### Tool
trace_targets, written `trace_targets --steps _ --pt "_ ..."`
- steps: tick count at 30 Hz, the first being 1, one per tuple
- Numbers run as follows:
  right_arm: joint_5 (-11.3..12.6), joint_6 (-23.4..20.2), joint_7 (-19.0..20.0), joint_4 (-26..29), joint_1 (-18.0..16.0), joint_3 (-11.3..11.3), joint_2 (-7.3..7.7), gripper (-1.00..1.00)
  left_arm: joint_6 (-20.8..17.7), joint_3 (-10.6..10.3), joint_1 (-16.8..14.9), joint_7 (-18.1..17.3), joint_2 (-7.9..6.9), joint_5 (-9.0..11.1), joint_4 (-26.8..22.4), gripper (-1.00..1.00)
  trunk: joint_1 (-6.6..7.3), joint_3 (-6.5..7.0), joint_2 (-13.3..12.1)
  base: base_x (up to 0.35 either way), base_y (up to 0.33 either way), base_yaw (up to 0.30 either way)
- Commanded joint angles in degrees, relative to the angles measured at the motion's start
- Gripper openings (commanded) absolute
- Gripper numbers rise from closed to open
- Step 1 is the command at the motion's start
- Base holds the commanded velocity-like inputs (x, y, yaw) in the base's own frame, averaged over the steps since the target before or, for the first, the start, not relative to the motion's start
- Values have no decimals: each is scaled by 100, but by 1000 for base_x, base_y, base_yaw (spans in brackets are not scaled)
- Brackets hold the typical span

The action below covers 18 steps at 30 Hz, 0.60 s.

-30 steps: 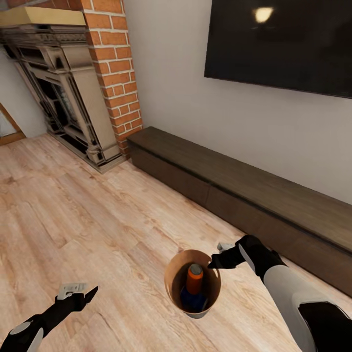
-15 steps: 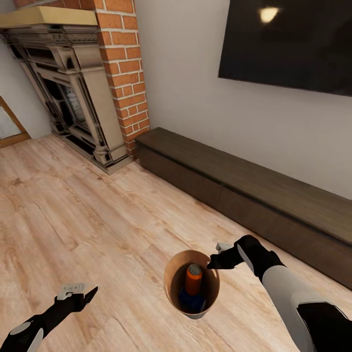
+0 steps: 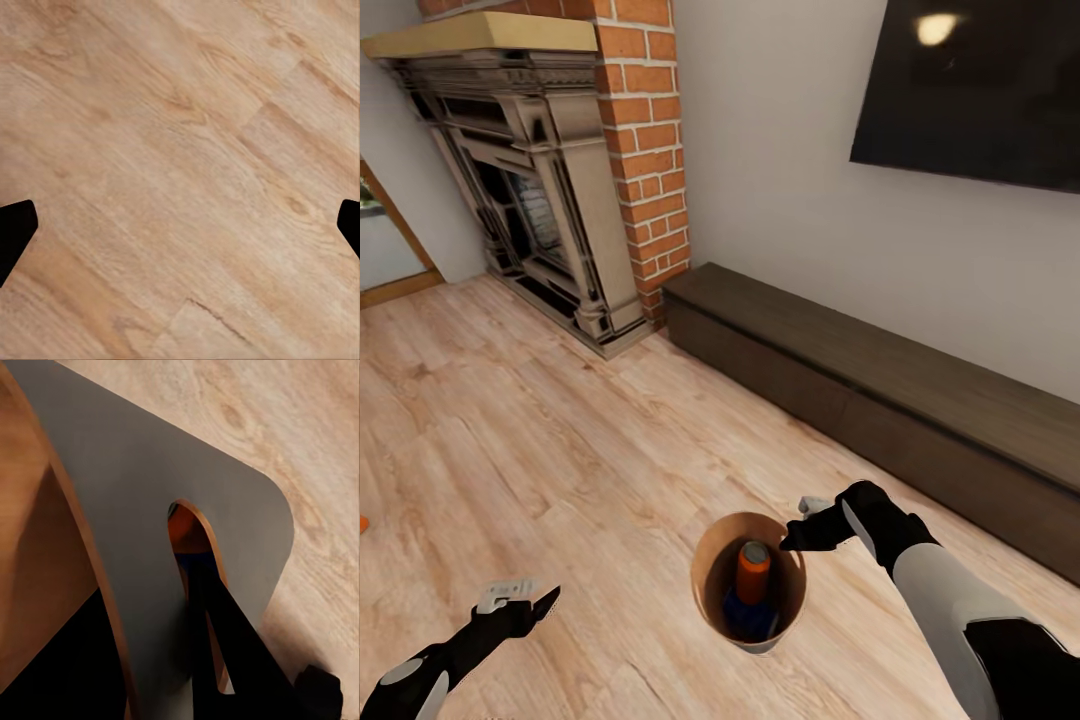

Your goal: Put the three can of soda from the living room inside the tash can in the kitchen.

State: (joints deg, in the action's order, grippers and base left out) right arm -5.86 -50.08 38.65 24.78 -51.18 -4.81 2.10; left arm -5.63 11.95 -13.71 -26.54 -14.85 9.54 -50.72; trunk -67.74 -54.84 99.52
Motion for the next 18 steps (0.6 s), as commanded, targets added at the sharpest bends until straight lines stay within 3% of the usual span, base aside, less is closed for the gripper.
trace_targets --steps 1,18 --pt "148 -63 21 0 -1 15 -3 -100 0 0 0 0 0 1 0 100 0 1 0 107 268 214" --pt "152 -63 20 0 3 10 -16 -100 0 0 0 6 0 4 0 100 0 1 0 139 226 247"
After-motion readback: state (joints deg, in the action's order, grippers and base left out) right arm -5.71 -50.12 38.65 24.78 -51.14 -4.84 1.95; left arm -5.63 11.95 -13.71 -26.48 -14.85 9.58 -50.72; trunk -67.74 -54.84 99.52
